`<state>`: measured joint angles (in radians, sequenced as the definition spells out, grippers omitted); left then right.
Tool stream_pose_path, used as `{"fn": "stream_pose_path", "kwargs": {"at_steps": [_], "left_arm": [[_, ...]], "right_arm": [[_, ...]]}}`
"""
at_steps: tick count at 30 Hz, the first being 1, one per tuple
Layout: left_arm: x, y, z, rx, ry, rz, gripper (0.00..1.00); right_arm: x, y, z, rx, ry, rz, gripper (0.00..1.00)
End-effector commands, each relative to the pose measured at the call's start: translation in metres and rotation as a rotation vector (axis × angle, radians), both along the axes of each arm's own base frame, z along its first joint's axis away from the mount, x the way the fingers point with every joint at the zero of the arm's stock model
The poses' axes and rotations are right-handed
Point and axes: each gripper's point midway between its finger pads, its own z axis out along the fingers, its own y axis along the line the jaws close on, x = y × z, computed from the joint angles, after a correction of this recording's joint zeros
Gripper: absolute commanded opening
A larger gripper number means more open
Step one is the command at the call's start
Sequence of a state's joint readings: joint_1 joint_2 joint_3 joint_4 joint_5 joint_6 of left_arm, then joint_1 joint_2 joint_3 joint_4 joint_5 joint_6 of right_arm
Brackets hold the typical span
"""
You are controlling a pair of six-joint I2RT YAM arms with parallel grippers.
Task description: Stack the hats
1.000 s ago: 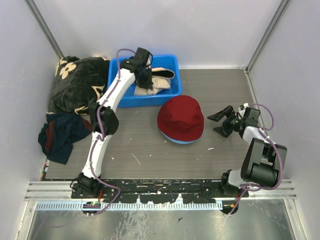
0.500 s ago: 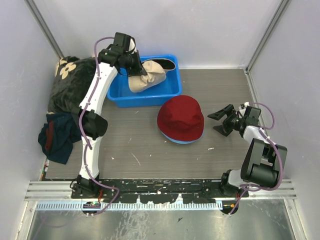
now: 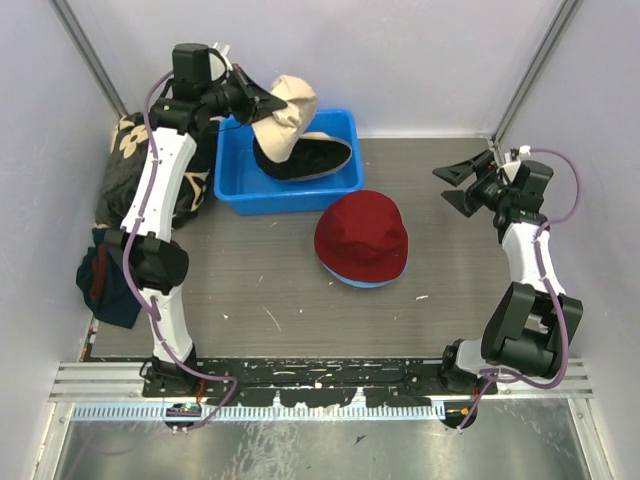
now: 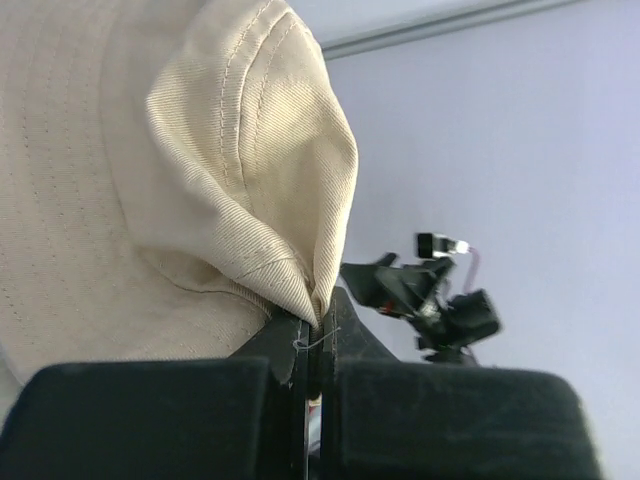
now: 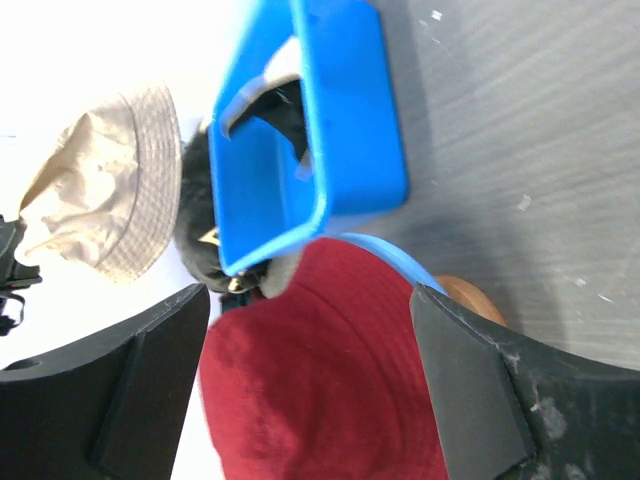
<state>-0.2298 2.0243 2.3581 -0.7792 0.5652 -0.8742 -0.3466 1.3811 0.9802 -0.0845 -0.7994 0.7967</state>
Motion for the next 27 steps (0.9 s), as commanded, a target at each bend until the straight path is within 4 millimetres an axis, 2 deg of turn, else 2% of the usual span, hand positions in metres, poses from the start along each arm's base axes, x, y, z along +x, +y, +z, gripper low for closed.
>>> {"fn": "stream_pose_path", "kwargs": {"at_steps": [1,7,9,12,15,19,23,27], "left_arm": [[-0.026,-0.027,0.088,-0.307,-0.098,-0.126,0.00],[-0.034,-0.042,0.130,-0.516,-0.143,-0.173,0.00],[-0.035,-0.050,0.139,-0.616,-0.135,-0.190,0.00],[-0.038,-0.069,0.141,-0.737,-0.099,-0.222,0.00],[-0.047,-0.087,0.145,-0.791,-0.076,-0.254,0.00],[-0.057,-0.103,0.154,-0.836,-0.060,-0.286,0.00],[-0.061,-0.107,0.158,-0.862,-0.049,-0.299,0.00],[-0.064,-0.105,0.157,-0.866,-0.040,-0.300,0.00]], "right_arm": [[0.011,0.014,0.087,0.096,-0.212,0.039,0.87],[0.001,0.048,0.160,0.393,-0.373,0.112,0.87],[-0.005,0.060,0.182,0.449,-0.411,0.147,0.88],[-0.007,0.070,0.203,0.472,-0.441,0.156,0.89],[-0.005,0.084,0.209,0.490,-0.442,0.174,0.89],[0.001,0.102,0.205,0.511,-0.425,0.184,0.89],[0.007,0.117,0.200,0.531,-0.420,0.197,0.89],[0.014,0.123,0.200,0.544,-0.429,0.194,0.89]]}}
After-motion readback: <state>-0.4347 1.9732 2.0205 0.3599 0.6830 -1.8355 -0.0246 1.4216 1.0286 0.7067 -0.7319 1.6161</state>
